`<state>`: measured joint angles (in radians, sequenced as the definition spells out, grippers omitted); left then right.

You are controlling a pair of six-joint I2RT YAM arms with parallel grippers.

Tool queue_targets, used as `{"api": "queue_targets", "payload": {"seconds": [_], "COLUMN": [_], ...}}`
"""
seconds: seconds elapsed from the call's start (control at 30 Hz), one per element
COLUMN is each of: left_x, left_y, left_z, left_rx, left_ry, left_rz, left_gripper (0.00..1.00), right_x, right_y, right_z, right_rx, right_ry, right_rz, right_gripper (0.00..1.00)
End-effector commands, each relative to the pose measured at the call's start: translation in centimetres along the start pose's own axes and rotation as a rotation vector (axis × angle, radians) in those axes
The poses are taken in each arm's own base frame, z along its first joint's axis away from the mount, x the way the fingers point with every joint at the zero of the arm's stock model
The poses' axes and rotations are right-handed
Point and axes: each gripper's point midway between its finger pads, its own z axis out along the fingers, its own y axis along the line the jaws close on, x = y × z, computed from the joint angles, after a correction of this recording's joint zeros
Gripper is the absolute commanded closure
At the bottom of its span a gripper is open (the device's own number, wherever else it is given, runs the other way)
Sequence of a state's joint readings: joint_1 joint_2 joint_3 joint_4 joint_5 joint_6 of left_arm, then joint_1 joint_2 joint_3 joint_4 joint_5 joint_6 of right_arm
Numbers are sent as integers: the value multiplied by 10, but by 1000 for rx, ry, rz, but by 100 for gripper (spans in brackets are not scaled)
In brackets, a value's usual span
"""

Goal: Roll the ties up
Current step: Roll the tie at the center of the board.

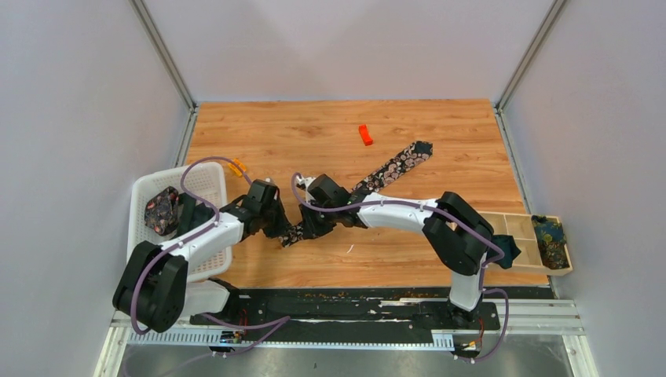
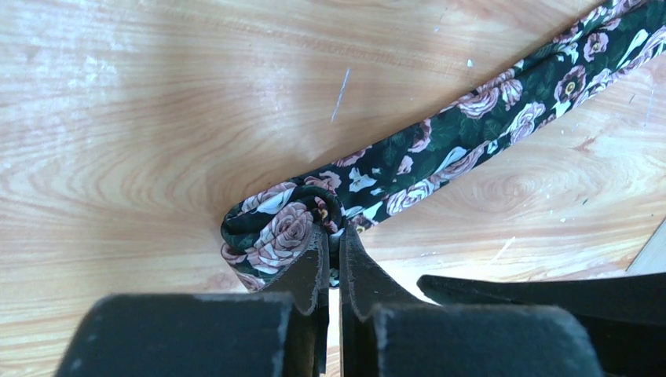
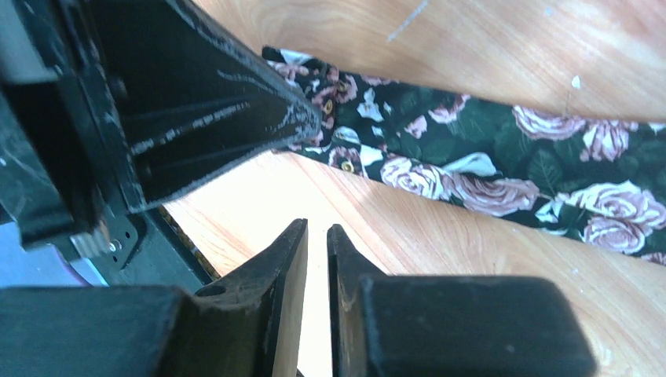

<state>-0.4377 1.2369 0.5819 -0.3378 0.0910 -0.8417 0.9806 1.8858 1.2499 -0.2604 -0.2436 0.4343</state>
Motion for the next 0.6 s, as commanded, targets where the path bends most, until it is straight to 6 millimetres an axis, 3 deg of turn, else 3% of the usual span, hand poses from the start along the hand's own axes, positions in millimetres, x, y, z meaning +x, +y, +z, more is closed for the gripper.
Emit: {"api": "queue_targets", "payload": {"seconds": [0.0, 0.13, 0.33, 0.57], "left_x": [-26, -28, -31, -45], "left_y": [-20, -25, -31, -28], "left_z": [2, 4, -2, -20], "left_rx": [46, 56, 80, 49], "left_ry": [-76, -73, -85, -148], "left_rz": [6, 0, -4, 24], "left_gripper": [94, 77, 43, 36], "right_x": [-1, 6, 8, 6], "right_y": [0, -1, 0, 6], "right_z": [-10, -10, -12, -11], "right_rx": [-12, -19, -28, -53], "right_ry": [-35, -26, -32, -39], "right_rz": [-21, -10, 3, 13], "right_gripper": [83, 83, 83, 83]}}
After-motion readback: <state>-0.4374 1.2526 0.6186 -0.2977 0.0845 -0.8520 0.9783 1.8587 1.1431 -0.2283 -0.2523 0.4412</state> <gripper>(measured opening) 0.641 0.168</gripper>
